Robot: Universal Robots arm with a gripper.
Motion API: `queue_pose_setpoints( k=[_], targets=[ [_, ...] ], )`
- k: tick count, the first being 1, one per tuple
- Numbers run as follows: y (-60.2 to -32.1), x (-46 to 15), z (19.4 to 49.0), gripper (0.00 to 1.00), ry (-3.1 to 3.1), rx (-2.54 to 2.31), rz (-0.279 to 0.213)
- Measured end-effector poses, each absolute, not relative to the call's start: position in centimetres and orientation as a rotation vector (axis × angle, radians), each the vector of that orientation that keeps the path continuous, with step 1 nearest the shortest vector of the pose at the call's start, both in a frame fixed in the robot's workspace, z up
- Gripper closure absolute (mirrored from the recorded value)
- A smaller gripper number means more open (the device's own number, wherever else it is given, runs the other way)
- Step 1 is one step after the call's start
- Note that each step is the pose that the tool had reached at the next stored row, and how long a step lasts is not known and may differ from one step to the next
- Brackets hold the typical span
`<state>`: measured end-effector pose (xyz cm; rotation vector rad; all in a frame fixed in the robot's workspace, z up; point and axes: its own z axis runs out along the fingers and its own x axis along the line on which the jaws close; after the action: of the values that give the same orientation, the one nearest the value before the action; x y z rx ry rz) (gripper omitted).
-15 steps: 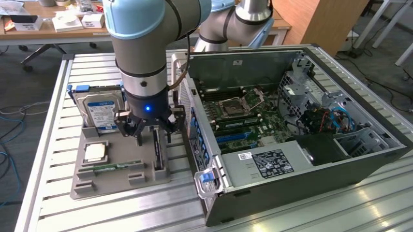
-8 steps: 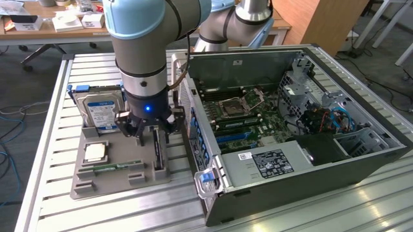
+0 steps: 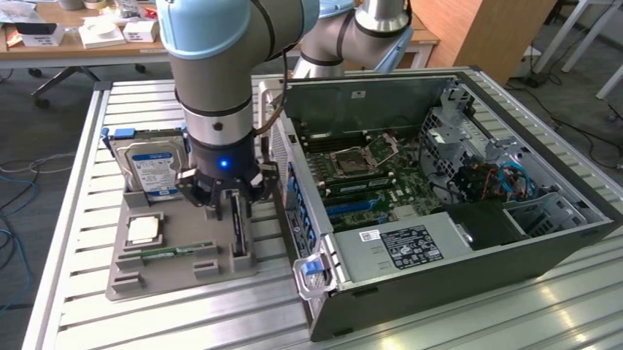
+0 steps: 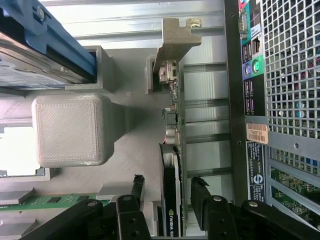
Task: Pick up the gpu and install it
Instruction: 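Pick up the gpu and move the gpu toward the slot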
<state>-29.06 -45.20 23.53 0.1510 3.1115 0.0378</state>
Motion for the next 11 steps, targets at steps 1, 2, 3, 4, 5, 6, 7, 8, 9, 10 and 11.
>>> queue_pose_setpoints(
  k=[1, 2, 3, 4, 5, 6, 7, 8, 9, 10, 11],
  targets=[
    [-45.2, -29.01, 23.53, 0.5, 3.111, 0.151, 0.038],
    [-45.2, -29.0, 23.53, 0.5, 3.111, 0.151, 0.038],
    [-45.2, -28.97, 23.52, 0.5, 3.111, 0.151, 0.038],
    [-45.2, -28.89, 23.53, 0.5, 3.111, 0.151, 0.038],
    [-45.21, -28.82, 23.52, 0.5, 3.111, 0.151, 0.038],
    [-45.21, -28.8, 23.52, 0.5, 3.111, 0.151, 0.038],
    [-45.21, -28.8, 23.52, 0.5, 3.111, 0.151, 0.038],
    [-45.2, -28.8, 23.52, 0.5, 3.111, 0.151, 0.038],
    [-45.21, -28.8, 23.52, 0.5, 3.111, 0.151, 0.038],
    [-45.2, -28.8, 23.52, 0.5, 3.111, 0.151, 0.038],
    [-45.21, -28.79, 23.52, 0.5, 3.111, 0.151, 0.038]
  ],
)
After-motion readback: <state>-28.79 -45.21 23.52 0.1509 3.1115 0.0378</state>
